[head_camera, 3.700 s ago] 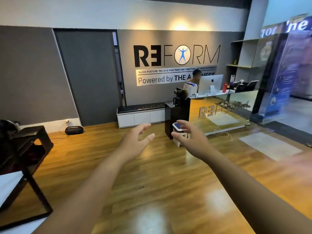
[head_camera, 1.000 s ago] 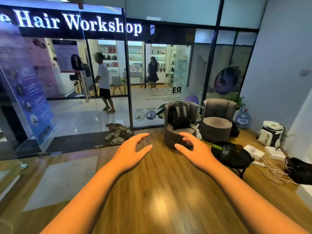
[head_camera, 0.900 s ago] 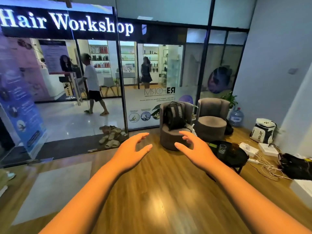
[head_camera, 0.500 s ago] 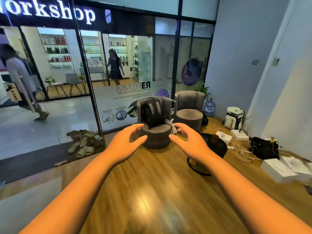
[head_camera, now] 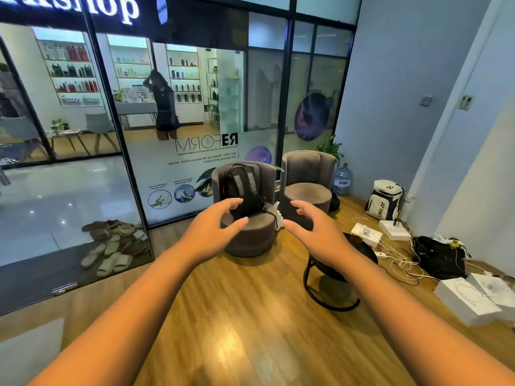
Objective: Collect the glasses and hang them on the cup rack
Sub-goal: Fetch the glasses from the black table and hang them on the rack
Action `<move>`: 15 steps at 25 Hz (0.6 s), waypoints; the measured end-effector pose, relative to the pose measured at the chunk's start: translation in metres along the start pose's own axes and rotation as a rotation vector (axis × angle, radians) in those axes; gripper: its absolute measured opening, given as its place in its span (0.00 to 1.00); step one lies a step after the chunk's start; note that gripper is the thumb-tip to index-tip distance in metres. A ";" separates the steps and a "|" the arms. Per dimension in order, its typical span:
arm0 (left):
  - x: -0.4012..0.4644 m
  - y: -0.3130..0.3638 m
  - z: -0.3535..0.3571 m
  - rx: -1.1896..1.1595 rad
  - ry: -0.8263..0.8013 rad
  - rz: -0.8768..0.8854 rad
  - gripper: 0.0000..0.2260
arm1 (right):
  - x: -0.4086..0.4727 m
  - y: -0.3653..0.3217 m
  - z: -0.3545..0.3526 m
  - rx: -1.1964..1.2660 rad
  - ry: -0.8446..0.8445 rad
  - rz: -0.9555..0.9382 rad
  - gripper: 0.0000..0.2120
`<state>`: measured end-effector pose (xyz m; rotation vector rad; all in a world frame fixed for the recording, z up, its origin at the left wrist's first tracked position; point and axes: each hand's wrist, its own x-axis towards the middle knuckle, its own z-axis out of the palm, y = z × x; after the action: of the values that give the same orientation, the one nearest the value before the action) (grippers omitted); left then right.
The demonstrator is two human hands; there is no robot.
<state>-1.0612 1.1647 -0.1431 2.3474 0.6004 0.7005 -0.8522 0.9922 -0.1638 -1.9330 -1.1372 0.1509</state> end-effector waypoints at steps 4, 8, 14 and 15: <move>0.059 -0.013 0.019 -0.004 -0.011 -0.001 0.24 | 0.054 0.026 -0.003 0.001 0.010 0.039 0.30; 0.126 -0.030 0.045 -0.025 -0.047 0.008 0.24 | 0.105 0.061 -0.007 0.023 0.049 0.115 0.29; 0.236 -0.061 0.099 -0.102 -0.126 0.095 0.24 | 0.178 0.113 -0.014 -0.013 0.141 0.233 0.30; 0.258 -0.067 0.106 -0.110 -0.144 0.113 0.24 | 0.192 0.121 -0.016 -0.029 0.159 0.255 0.30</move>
<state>-0.8173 1.3135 -0.1735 2.3190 0.3592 0.5925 -0.6545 1.1032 -0.1839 -2.0718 -0.7910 0.1163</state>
